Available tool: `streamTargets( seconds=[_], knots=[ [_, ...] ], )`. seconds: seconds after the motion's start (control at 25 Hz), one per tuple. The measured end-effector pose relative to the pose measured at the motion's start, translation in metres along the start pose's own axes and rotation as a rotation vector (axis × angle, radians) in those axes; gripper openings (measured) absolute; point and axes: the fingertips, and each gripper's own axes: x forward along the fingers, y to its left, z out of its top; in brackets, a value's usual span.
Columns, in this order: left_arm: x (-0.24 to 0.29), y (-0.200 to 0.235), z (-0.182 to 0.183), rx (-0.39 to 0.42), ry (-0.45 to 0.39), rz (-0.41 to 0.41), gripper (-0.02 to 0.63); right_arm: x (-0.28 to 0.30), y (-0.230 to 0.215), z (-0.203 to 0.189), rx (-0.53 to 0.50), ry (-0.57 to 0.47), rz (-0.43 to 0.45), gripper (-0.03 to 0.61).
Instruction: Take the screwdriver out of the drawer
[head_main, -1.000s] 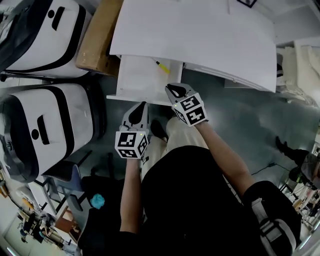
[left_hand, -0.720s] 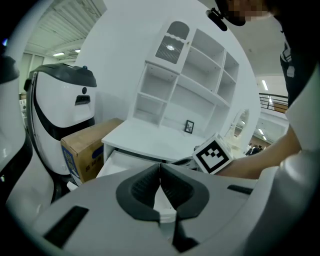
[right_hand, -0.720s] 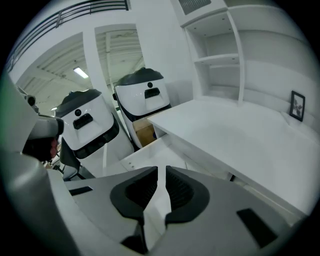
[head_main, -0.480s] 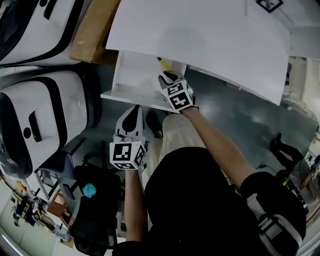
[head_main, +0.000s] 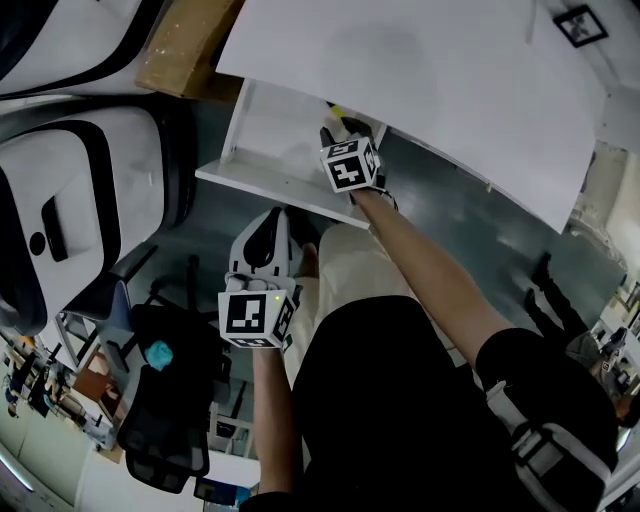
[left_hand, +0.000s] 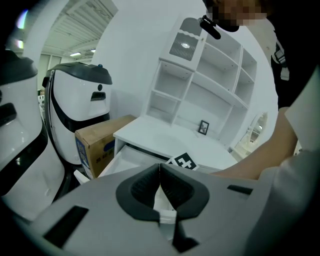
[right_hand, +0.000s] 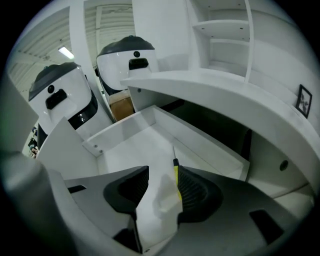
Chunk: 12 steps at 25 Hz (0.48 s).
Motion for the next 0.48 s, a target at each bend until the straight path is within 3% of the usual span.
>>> streamTargets(
  seconds=[0.48],
  knots=[
    [-0.002, 0.013, -0.014, -0.072, 0.010, 0.037, 0.025, 0.057, -0.007, -0.011, 0.037, 0.098, -0.041, 0.290]
  ],
)
